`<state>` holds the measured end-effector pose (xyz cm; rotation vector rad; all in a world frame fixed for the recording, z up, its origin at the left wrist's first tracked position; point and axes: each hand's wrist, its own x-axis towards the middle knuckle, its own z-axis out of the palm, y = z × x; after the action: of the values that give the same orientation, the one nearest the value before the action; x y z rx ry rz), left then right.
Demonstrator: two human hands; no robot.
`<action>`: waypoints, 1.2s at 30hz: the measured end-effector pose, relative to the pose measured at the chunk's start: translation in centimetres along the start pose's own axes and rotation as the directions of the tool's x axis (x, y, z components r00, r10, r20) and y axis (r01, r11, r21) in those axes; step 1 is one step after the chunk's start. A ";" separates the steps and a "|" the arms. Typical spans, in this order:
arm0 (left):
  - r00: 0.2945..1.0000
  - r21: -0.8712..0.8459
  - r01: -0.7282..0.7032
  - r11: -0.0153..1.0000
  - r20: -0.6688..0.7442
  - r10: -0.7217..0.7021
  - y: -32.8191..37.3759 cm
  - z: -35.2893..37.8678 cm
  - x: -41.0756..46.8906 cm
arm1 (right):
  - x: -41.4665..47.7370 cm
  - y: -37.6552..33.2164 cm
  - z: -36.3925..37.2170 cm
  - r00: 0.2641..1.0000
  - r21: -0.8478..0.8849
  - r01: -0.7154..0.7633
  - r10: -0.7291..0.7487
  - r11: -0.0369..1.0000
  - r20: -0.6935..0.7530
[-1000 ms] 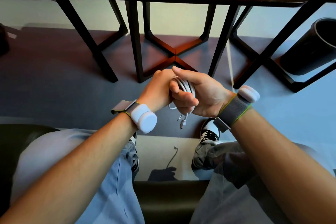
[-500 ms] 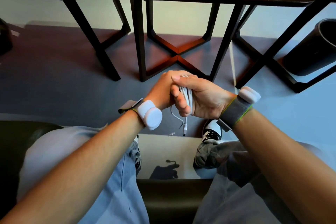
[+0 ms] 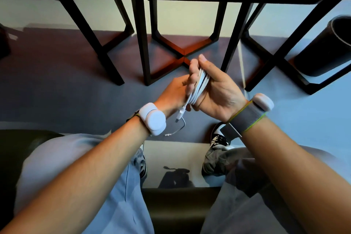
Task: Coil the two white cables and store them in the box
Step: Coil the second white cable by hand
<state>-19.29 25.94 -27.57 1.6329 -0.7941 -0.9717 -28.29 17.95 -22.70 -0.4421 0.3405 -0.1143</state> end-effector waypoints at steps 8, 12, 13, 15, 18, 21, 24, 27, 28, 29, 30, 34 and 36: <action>0.988 -0.146 0.134 0.980 0.093 -0.121 -2.5 0.9 -0.3 | 0.6 -1.0 0.1 0.970 0.159 0.230 -0.213 0.960 -0.118; 0.948 0.006 0.237 0.972 0.218 -0.232 -3.1 1.7 -1.3 | 1.0 -1.2 0.0 0.949 0.133 0.301 -0.283 0.944 -0.141; 0.936 0.033 0.252 0.967 0.246 -0.252 -3.3 1.9 -1.4 | 1.2 -1.2 -0.2 0.940 0.117 0.321 -0.302 0.940 -0.157; 0.910 0.094 0.294 0.951 0.277 -0.309 -3.3 2.0 -1.6 | 1.5 -1.3 -0.5 0.920 0.057 0.361 -0.346 0.931 -0.185; 0.867 0.183 0.369 0.911 0.287 -0.408 -2.9 2.0 -1.6 | 1.9 -1.4 -1.0 0.890 -0.074 0.396 -0.402 0.915 -0.216; 0.877 0.288 0.330 0.899 0.259 -0.405 -2.2 1.5 -1.4 | 2.2 -1.1 -1.5 0.870 -0.308 0.370 -0.443 0.876 -0.216; 0.928 0.484 0.186 0.855 0.199 -0.315 -1.5 0.3 -1.0 | 2.4 -0.5 -2.0 0.852 -0.634 0.270 -0.487 0.725 -0.194; 0.966 0.547 0.128 0.828 0.120 -0.229 -0.6 -1.3 -0.4 | 2.5 0.2 -2.5 0.855 -0.859 0.106 -0.488 0.500 -0.178; 0.975 0.573 0.112 0.812 0.096 -0.202 -0.2 -1.7 -0.3 | 2.4 0.3 -2.7 0.862 -0.898 0.054 -0.474 0.437 -0.180; 0.983 0.604 0.087 0.792 0.077 -0.166 0.1 -2.3 -0.2 | 2.3 0.4 -2.8 0.870 -0.927 0.005 -0.459 0.376 -0.181; 0.991 0.634 0.058 0.771 0.058 -0.123 0.4 -2.8 -0.1 | 2.3 0.5 -3.0 0.877 -0.949 -0.040 -0.444 0.312 -0.183; 0.994 0.692 -0.024 0.721 -0.058 0.088 1.3 -5.2 -0.2 | 2.1 0.8 -2.5 0.930 -0.922 -0.179 -0.246 0.342 -0.272; 0.987 0.665 -0.080 0.743 -0.051 0.151 1.7 -6.1 -0.3 | 2.0 0.9 -1.9 0.940 -0.855 -0.230 -0.120 0.465 -0.318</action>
<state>-14.05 28.41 -24.99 2.1845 -1.2510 -0.5194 -27.03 17.60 -25.28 -1.4971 0.7674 0.0758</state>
